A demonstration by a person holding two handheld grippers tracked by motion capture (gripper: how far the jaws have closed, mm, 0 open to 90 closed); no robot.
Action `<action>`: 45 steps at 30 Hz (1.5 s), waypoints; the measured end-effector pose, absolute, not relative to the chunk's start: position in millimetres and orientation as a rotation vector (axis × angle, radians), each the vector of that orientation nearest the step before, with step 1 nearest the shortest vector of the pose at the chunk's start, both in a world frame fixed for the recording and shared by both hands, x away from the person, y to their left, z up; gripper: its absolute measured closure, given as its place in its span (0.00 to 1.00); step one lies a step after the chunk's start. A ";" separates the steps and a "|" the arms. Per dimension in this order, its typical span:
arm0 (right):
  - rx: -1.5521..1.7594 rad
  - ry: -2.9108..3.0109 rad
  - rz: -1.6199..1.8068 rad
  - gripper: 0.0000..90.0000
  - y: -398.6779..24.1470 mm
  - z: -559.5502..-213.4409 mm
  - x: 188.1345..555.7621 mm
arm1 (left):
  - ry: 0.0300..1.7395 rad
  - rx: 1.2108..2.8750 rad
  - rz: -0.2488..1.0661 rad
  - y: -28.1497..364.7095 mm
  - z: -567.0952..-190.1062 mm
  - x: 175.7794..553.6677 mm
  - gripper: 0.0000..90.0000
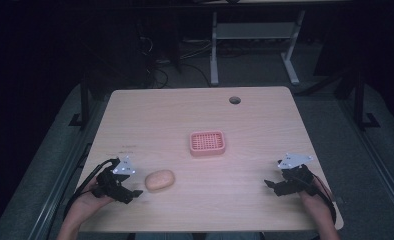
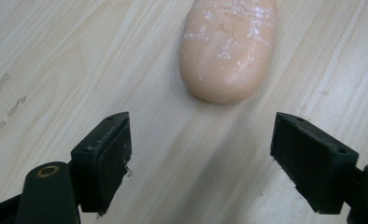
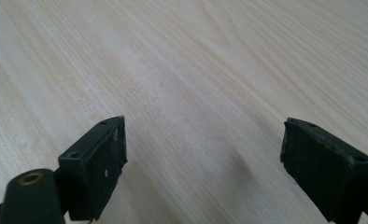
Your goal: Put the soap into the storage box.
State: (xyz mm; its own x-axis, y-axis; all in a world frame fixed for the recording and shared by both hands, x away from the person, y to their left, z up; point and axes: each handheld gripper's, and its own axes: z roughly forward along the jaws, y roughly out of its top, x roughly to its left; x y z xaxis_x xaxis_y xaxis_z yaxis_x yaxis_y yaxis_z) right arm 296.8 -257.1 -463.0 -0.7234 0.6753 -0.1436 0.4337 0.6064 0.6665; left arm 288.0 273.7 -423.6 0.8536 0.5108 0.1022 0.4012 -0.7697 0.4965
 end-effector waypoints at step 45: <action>0.903 2.448 0.886 0.16 -259.3 -463.5 296.7 | 0.514 2.689 0.235 217.1 -421.6 313.3 0.22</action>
